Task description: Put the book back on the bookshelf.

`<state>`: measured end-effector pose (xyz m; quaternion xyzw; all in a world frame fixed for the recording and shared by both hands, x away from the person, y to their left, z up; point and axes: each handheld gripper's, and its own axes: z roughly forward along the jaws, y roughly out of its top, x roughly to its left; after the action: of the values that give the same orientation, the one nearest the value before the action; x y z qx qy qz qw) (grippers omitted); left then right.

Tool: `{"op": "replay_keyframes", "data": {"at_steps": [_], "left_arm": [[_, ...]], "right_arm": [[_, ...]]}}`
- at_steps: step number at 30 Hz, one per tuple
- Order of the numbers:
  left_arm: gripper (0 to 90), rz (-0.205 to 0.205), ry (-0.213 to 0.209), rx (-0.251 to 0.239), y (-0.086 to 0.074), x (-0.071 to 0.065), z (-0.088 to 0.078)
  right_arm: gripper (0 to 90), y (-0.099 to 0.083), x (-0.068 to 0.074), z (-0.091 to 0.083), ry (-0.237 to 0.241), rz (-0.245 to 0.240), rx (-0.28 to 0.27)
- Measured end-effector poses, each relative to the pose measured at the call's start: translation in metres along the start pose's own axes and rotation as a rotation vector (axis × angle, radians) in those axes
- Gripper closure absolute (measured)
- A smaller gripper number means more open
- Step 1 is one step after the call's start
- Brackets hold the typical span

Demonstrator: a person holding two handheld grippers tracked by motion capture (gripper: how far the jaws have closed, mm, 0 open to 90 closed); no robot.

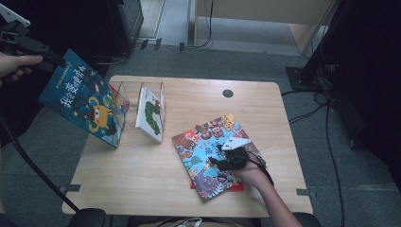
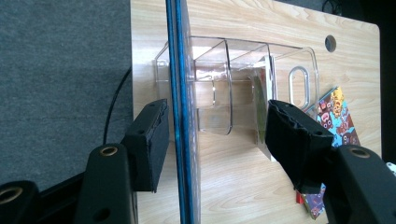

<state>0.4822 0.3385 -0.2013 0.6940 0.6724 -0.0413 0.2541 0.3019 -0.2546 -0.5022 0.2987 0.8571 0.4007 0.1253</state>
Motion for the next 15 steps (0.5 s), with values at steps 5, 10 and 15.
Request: {"op": "replay_keyframes", "data": {"at_steps": [5,10,15], "left_arm": [[40.4,0.019,0.002,-0.014,-0.003,-0.006,-0.010],[39.2,0.016,0.029,-0.016,-0.006,-0.014,-0.013],[38.5,0.047,0.020,-0.035,-0.010,-0.031,-0.014]], "right_arm": [[35.4,0.000,0.000,0.000,0.008,-0.004,0.000],[35.2,0.000,-0.002,0.000,0.020,0.007,-0.004],[35.2,0.000,-0.009,-0.001,0.014,0.066,-0.011]]}}
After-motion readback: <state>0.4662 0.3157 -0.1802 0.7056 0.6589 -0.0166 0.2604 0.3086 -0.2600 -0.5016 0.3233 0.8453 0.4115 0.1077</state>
